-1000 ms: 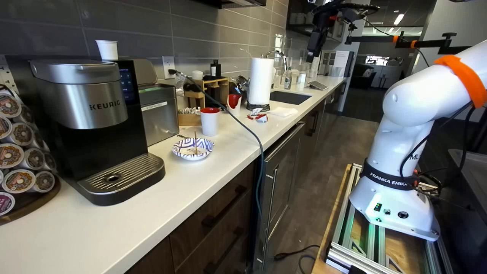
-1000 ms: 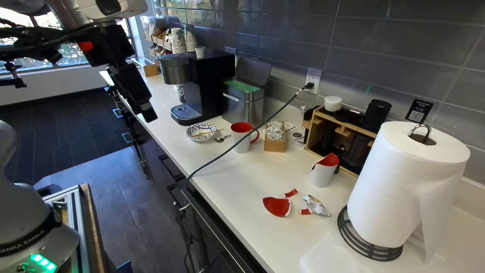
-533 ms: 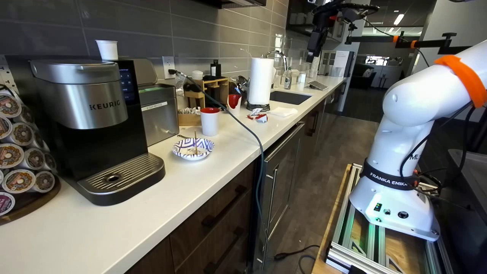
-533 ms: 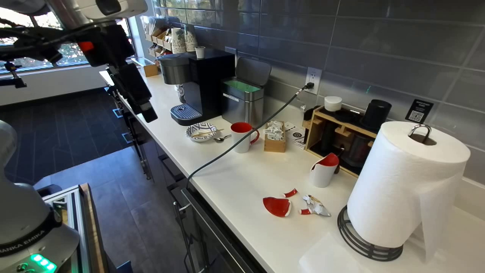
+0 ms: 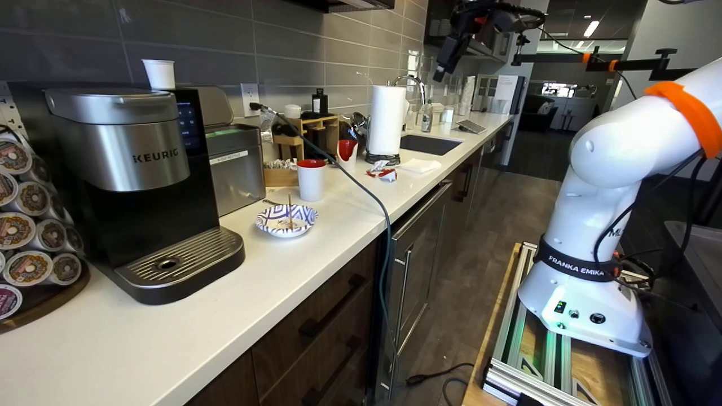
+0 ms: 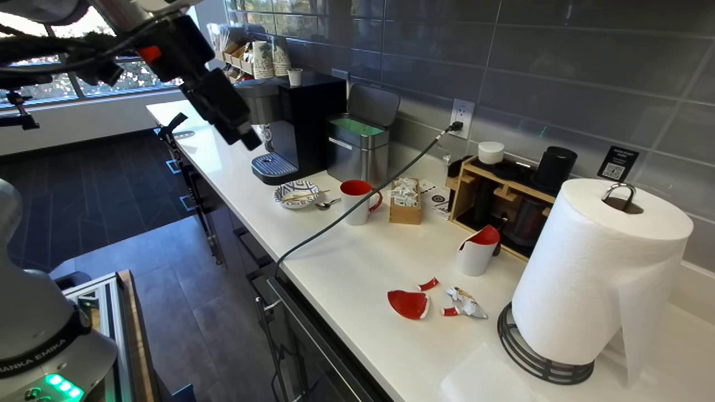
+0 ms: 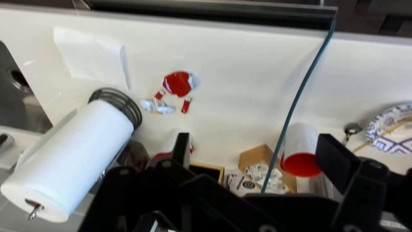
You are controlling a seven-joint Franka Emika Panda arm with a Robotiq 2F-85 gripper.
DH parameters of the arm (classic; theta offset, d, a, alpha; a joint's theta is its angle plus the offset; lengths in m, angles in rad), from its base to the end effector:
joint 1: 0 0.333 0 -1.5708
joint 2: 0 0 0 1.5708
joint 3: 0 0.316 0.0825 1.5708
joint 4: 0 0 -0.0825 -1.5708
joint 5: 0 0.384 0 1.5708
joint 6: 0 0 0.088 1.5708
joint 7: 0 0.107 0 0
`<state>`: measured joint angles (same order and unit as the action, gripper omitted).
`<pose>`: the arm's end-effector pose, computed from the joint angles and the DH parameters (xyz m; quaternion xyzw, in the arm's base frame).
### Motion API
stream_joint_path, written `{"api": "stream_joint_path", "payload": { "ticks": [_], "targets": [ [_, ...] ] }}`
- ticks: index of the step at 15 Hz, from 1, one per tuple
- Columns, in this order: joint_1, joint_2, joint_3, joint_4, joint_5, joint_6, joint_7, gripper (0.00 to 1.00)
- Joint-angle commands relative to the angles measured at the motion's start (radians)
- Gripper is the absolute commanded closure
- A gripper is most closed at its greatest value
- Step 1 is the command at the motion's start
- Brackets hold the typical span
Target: Close the silver bin.
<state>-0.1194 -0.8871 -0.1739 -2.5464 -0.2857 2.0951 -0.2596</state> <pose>0.3046 -0.1199 0.5804 0.9736 0.0437 0.1895 0.1197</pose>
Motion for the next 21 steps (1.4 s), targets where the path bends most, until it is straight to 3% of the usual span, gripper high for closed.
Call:
{"api": "stream_joint_path", "payload": {
  "ticks": [1,5,8,11,14,15,17,21],
  "targets": [
    [0.083,0.069,-0.039,-0.008,0.075,0.245,0.002,0.0],
    [0.207,0.177,-0.145,-0.001,0.207,0.546,-0.119,0.0],
    [0.39,0.242,-0.296,0.026,0.329,0.689,-0.305,0.0],
    [0.611,0.244,-0.475,0.065,0.444,0.707,-0.513,0.0],
    [0.823,0.225,-0.648,0.139,0.556,0.649,-0.7,0.0],
    [0.695,0.247,-0.543,0.088,0.51,0.696,-0.612,0.0],
    [0.789,0.244,-0.621,0.121,0.54,0.687,-0.67,0.0],
    [0.806,0.243,-0.631,0.132,0.545,0.684,-0.678,0.0]
  ]
}}
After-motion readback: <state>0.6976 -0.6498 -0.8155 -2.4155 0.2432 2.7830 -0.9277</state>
